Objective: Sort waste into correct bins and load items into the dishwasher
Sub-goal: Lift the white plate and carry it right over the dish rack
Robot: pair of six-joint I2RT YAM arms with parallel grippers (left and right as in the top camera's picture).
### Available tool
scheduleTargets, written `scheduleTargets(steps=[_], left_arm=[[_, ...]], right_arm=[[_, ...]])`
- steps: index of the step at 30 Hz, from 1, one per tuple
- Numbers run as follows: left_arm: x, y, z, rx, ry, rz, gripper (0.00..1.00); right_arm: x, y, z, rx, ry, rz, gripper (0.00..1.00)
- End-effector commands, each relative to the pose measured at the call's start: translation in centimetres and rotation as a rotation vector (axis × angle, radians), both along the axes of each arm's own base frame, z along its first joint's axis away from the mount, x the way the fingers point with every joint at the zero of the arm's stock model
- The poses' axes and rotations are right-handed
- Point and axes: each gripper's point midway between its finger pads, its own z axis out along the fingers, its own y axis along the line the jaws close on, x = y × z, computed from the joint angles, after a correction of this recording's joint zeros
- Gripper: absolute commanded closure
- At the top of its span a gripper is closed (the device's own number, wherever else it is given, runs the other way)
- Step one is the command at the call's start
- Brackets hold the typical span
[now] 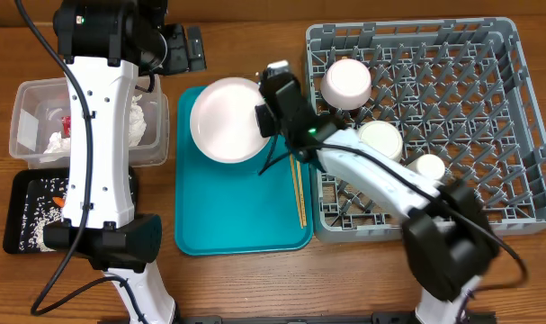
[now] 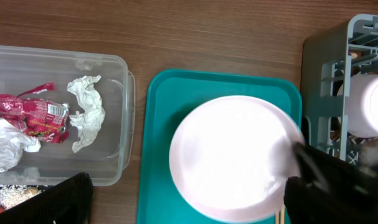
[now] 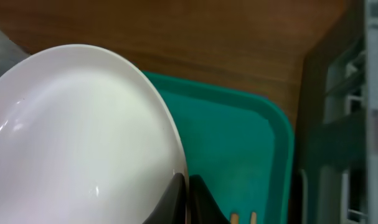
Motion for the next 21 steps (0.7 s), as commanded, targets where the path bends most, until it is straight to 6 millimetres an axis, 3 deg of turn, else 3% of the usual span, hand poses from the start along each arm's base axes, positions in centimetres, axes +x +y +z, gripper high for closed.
scheduleTargets(steps=[1, 3, 8, 12, 18, 21], left_arm=[[-0.4, -0.4, 1.6, -0.019, -0.040, -0.004, 0.00], [-0.4, -0.4, 1.6, -0.019, -0.040, -0.004, 0.00], [-0.4, -0.4, 1.6, -0.019, -0.040, -0.004, 0.00], [-0.4, -0.4, 1.6, -0.019, -0.040, -0.004, 0.00], [-0.4, -0.4, 1.6, -0.019, -0.040, -0.004, 0.00], [-0.4, -0.4, 1.6, -0.019, -0.040, -0.004, 0.00]], right_arm=[[0.2, -1.5, 6.8, -0.005, -0.128, 0.022, 0.96], [0.3, -3.6, 8.7, -0.069, -0.177, -0.009, 0.96], [0.7, -11.8, 14.0, -0.269, -0.312, -0.236, 0.96], [0.4, -17.3, 17.3, -0.477, -0.371, -0.285, 0.96], [0.4, -26.5, 20.9, -0.852, -0.382, -0.447, 0.96], [0.5, -29.2, 21.0, -0.920, -0.347, -0.469, 0.96]])
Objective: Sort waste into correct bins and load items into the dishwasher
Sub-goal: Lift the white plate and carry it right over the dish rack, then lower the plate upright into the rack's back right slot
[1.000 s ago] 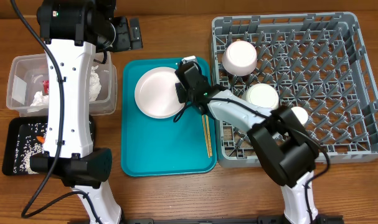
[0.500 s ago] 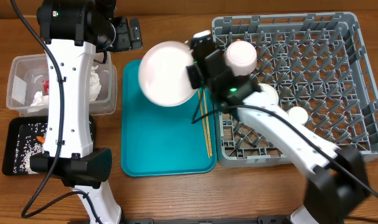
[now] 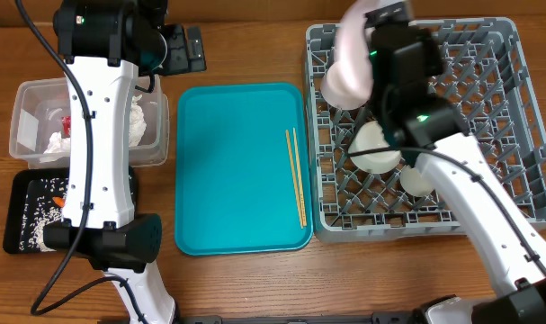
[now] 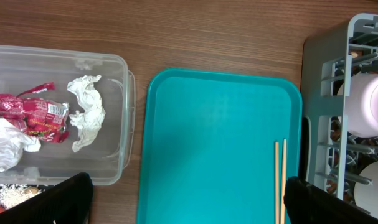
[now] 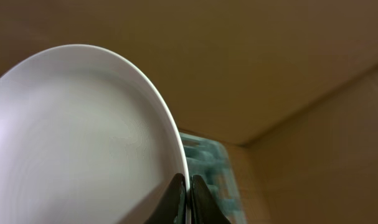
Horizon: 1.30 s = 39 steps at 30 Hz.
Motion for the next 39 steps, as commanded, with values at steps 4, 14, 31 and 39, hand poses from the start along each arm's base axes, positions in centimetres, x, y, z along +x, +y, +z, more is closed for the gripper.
scheduleTargets(steps=[4, 14, 31, 39], left_arm=[[-0.4, -0.5, 1.6, -0.019, -0.042, -0.004, 0.00], [-0.4, -0.4, 1.6, -0.019, -0.042, -0.004, 0.00], [-0.4, -0.4, 1.6, -0.019, -0.042, -0.004, 0.00], [-0.4, -0.4, 1.6, -0.019, -0.042, -0.004, 0.00]], right_arm=[[-0.6, -7.6, 2.3, -0.188, 0.060, -0.139, 0.96], [1.4, -11.4, -0.4, -0.236, 0.170, -0.078, 0.96], [6.6, -10.0, -7.9, -0.345, 0.302, 0.010, 0.96], [7.8, -8.6, -5.6, -0.336, 0.176, 0.016, 0.96]])
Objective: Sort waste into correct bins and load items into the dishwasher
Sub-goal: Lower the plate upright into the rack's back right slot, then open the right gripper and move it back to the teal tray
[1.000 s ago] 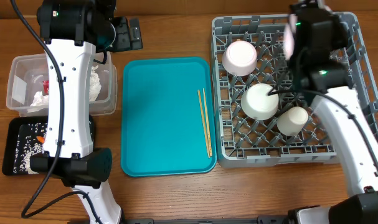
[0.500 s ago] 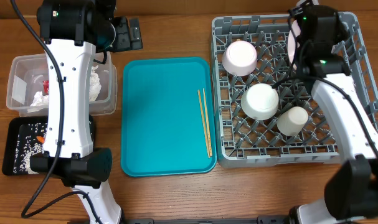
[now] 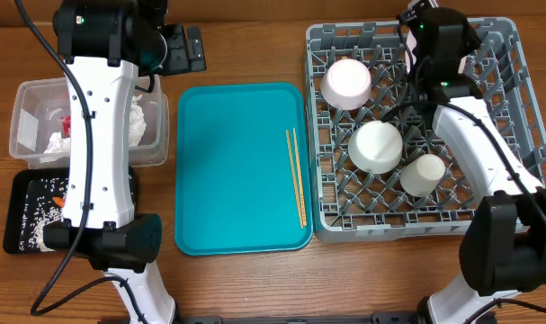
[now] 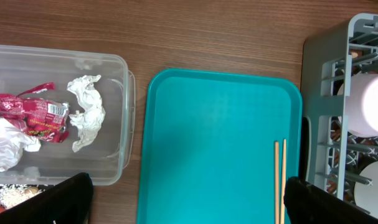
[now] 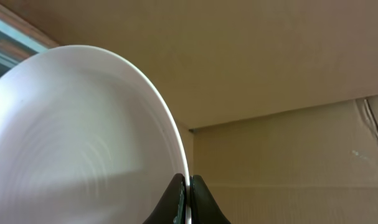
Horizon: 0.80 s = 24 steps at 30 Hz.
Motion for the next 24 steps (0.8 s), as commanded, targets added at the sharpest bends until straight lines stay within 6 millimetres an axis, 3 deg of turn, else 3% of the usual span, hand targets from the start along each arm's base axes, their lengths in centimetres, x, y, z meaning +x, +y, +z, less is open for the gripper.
scheduleTargets(steps=[1, 6, 9, 15, 16, 18, 21, 24], left_arm=[[-0.4, -0.4, 1.6, -0.019, -0.042, -0.004, 0.00], [-0.4, -0.4, 1.6, -0.019, -0.042, -0.004, 0.00], [-0.4, -0.4, 1.6, -0.019, -0.042, -0.004, 0.00], [-0.4, -0.4, 1.6, -0.019, -0.042, -0.004, 0.00], [-0.4, -0.4, 1.6, -0.019, -0.042, -0.004, 0.00], [-0.4, -0.4, 1.6, -0.019, -0.042, -0.004, 0.00], [-0.4, -0.4, 1.6, -0.019, -0.042, -0.004, 0.00], [-0.4, -0.4, 1.6, -0.019, -0.042, -0.004, 0.00]], right_arm=[[0.3, 0.9, 1.9, 0.006, -0.049, 0.016, 0.96], [0.1, 0.9, 1.5, 0.009, -0.032, 0.014, 0.96], [-0.2, 0.9, 0.7, 0.015, 0.003, 0.011, 0.80], [-0.2, 1.0, 0.5, 0.137, -0.069, -0.034, 0.79], [-0.2, 1.0, 0.6, 0.140, -0.074, -0.035, 0.75], [-0.2, 1.0, 0.7, 0.142, -0.080, -0.036, 0.54], [-0.1, 1.0, 0.8, 0.212, -0.132, -0.066, 0.45], [-0.3, 0.9, 1.1, 0.294, -0.196, -0.107, 0.42]])
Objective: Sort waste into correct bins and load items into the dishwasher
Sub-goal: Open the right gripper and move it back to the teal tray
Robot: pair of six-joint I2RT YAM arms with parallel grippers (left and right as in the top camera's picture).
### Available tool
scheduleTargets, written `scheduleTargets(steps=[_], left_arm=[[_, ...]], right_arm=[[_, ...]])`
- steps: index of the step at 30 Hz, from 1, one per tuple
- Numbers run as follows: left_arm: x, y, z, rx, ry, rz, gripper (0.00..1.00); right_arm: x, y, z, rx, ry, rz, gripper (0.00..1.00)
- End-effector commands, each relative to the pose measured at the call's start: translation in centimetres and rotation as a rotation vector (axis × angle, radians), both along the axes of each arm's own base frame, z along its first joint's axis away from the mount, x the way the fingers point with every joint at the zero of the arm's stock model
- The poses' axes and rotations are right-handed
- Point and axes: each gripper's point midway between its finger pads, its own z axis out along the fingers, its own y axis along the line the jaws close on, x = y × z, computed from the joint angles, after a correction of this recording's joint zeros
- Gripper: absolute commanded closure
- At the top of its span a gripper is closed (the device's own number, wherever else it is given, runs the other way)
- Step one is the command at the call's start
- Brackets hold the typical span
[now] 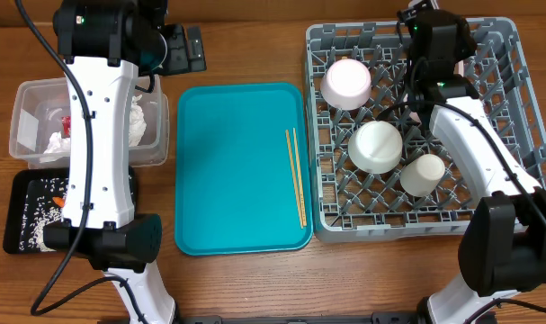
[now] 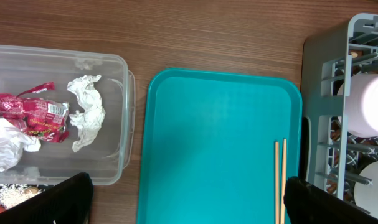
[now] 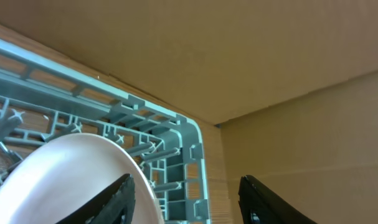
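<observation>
A white plate [image 3: 70, 183] shows in the right wrist view, low on the left, with the grey dish rack's [image 1: 502, 117] bars behind it. My right gripper [image 3: 189, 202] is open, its left finger beside the plate's rim. Overhead, the right arm covers the plate at the rack's back edge. Two wooden chopsticks [image 1: 297, 175] lie on the teal tray [image 1: 232, 171], near its right side. My left gripper [image 2: 189, 205] hangs open high above the tray's back edge and holds nothing.
Three white cups [image 1: 376, 146] sit upside down in the rack's left half. A clear bin [image 1: 39, 112] with wrappers and crumpled paper stands at the left. In front of it is a black tray [image 1: 25, 216] with food scraps.
My right gripper was shut on the plate's rim and is now open. The plate sits lower in the wrist view, against the rack's bars. The left arm has not moved.
First my right gripper was shut on the plate's rim on the teal tray. Then it held the plate in the air over the rack's left side, and later at the rack's back edge. Now the plate is let go there, and only the chopsticks lie on the tray.
</observation>
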Motion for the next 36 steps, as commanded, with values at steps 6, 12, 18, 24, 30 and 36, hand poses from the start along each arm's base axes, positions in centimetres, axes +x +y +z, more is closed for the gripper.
scheduleTargets(steps=[6, 12, 18, 24, 30, 36], left_arm=[[-0.4, -0.4, 1.6, -0.019, -0.042, -0.004, 0.00], [-0.4, -0.4, 1.6, -0.019, -0.042, -0.004, 0.00], [-0.4, -0.4, 1.6, -0.019, -0.042, -0.004, 0.00], [-0.4, -0.4, 1.6, -0.019, -0.042, -0.004, 0.00], [-0.4, -0.4, 1.6, -0.019, -0.042, -0.004, 0.00], [-0.4, -0.4, 1.6, -0.019, -0.042, -0.004, 0.00]], right_arm=[[-0.9, 1.6, 5.5, 0.139, -0.201, -0.025, 0.40], [-2.9, 3.9, 10.5, 0.212, -0.325, 0.015, 0.39], [-4.6, 8.9, 10.2, 0.359, -0.318, 0.071, 0.39], [-7.2, 19.2, 5.5, 0.677, -0.116, 0.256, 0.44], [-12.9, 29.2, 1.7, 1.085, 0.197, 0.384, 0.46], [-18.3, 34.9, -1.8, 1.214, 0.431, 0.444, 0.47]])
